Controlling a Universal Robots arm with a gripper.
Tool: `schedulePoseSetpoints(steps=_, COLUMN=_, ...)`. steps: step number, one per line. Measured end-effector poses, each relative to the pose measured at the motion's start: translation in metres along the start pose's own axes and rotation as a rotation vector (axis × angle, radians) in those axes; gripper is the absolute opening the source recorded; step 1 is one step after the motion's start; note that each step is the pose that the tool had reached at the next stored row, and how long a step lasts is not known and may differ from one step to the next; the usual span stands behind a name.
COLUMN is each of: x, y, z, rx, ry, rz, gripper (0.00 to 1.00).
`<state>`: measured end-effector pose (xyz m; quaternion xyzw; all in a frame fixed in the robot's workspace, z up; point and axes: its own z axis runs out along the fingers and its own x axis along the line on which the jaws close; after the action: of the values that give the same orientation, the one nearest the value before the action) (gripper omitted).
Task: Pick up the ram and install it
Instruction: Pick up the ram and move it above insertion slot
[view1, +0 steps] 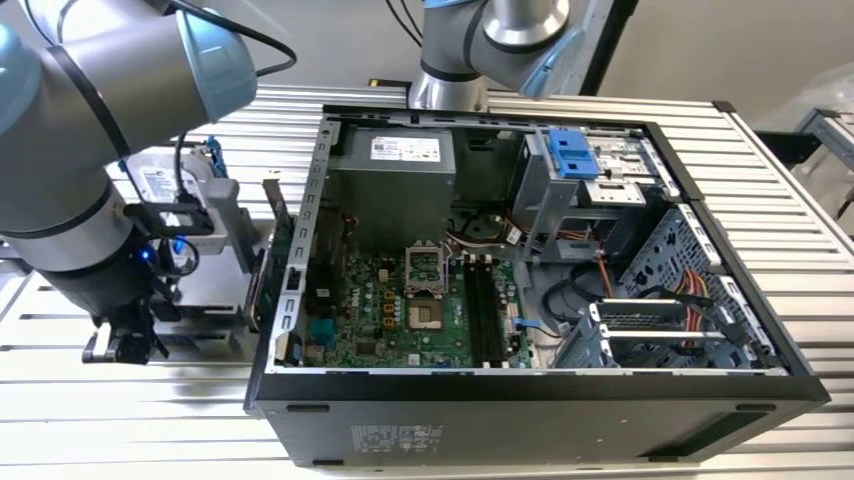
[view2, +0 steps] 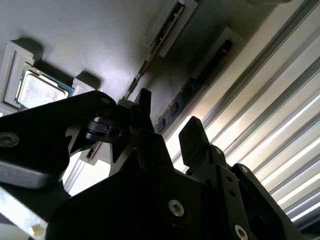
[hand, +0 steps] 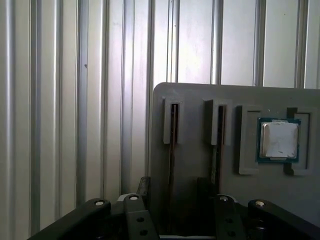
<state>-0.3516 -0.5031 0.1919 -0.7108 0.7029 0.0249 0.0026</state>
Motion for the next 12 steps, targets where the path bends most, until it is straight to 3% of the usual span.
schedulePoseSetpoints(steps=11, x=0.0001, y=0.0005, z=0.0015, rx=-0.0001, ry=0.0000, rz=0.000, gripper=1.00)
schedulePoseSetpoints(steps=12, x=0.0001, y=0.0005, z=0.0015, rx=-0.0002, ry=0.0001, rz=0.000, gripper=0.00)
